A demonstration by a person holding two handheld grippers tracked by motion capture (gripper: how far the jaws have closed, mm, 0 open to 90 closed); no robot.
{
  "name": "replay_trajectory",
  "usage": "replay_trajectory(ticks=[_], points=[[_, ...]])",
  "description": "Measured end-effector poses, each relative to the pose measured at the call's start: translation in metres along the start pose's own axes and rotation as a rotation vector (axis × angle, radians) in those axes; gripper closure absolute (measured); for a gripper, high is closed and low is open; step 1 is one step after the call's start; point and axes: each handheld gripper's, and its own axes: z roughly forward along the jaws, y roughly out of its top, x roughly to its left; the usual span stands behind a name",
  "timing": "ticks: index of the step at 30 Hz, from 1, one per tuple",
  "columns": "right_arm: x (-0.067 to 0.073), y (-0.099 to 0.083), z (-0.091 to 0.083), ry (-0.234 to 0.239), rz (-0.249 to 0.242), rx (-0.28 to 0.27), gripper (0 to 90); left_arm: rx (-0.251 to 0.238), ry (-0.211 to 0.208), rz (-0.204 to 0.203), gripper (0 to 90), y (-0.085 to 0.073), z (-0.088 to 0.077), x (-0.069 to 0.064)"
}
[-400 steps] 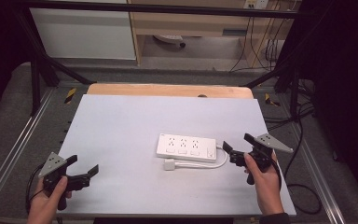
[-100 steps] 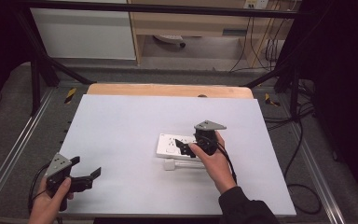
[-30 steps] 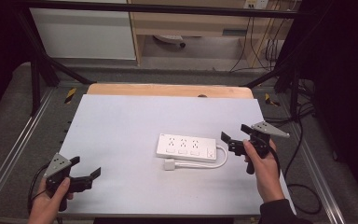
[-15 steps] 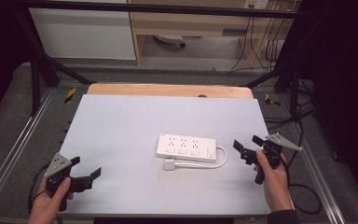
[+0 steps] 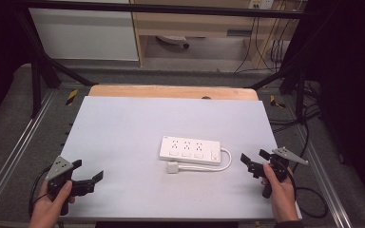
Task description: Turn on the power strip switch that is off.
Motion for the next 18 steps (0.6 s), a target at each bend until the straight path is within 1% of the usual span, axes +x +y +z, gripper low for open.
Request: replay_trajectory(ticks=[6,9,14,18], points=[[0.003,-0.009,0.003,-0.003,-0.02,0.038,7.1,0.004,-0.001,0.007,6.0,0.0,0.0,0.0],[0.006,-0.013,0.007,-0.007,-0.031,0.071,7.2,0.005,-0.003,0.007,6.0,0.0,0.0,-0.001],[0.015,-0.018,0.014,-0.006,-0.089,0.121,6.9,0.006,-0.003,0.011,6.0,0.0,0.001,-0.001],[0.023,-0.021,0.02,-0.018,-0.157,0.166,6.2,0.009,-0.005,0.013,6.1,0.0,0.001,-0.002]])
